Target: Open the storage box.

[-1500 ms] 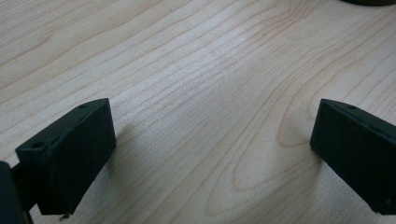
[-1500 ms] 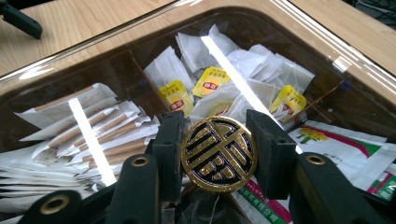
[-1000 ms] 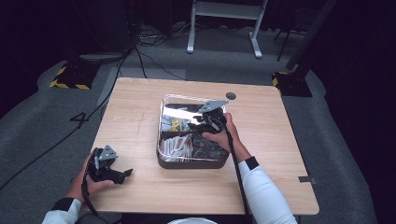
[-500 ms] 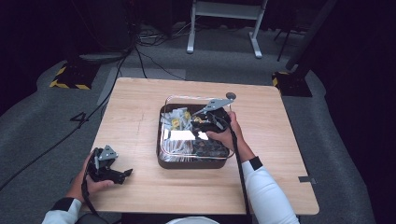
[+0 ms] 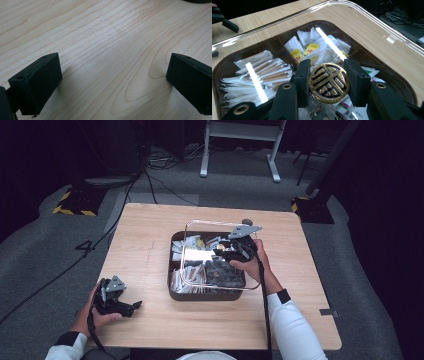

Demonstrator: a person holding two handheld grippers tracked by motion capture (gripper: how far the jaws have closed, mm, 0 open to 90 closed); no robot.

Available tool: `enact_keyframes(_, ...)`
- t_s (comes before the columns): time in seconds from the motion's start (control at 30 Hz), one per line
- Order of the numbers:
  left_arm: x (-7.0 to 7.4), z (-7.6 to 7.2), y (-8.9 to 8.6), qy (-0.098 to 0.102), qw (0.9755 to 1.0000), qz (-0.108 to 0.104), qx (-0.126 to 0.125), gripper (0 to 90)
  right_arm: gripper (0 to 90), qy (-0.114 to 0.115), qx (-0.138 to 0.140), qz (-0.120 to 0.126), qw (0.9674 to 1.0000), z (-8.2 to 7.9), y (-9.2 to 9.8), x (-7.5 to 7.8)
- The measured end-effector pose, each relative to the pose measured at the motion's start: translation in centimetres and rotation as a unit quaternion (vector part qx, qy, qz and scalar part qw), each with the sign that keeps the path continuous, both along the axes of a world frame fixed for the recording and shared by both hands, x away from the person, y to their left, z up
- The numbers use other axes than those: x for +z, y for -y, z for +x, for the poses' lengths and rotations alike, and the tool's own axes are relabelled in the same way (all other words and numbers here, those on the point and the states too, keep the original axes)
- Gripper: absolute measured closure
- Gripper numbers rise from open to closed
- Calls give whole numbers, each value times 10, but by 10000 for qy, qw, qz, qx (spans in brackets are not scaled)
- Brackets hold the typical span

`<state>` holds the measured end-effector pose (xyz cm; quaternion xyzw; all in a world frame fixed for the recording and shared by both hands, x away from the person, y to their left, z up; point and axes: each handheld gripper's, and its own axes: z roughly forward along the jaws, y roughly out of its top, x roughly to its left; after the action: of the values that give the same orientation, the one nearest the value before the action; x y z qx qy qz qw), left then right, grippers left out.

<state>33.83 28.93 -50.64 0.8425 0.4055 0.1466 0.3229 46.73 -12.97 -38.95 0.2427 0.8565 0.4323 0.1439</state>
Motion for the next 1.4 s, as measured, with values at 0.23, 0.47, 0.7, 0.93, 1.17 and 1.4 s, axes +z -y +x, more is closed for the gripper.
enact_keyframes(0.23, 0, 0, 0, 1, 10000, -2, 2, 4, 597, 41, -98, 35, 9999, -1, 17, 4)
enact_keyframes(0.47, 0, 0, 0, -4, 10000, 0, -9, 3, 597, 70, -202, 43, 9998, -1, 30, 7)
enact_keyframes(0.7, 0, 0, 0, -4, 10000, 1, -9, 3, 597, 87, -256, 73, 9996, -3, 40, 9)
enact_keyframes(0.93, 0, 0, 0, -5, 10000, 0, -9, 3, 597, 124, -347, 65, 9993, -5, 53, 11)
enact_keyframes(1.17, 0, 0, 0, -5, 10000, -1, -8, 3, 597, 148, -435, 95, 9989, -6, 66, 14)
enact_keyframes(1.4, 0, 0, 0, -4, 10000, -1, -8, 3, 597, 221, -527, 114, 9983, -9, 86, 16)
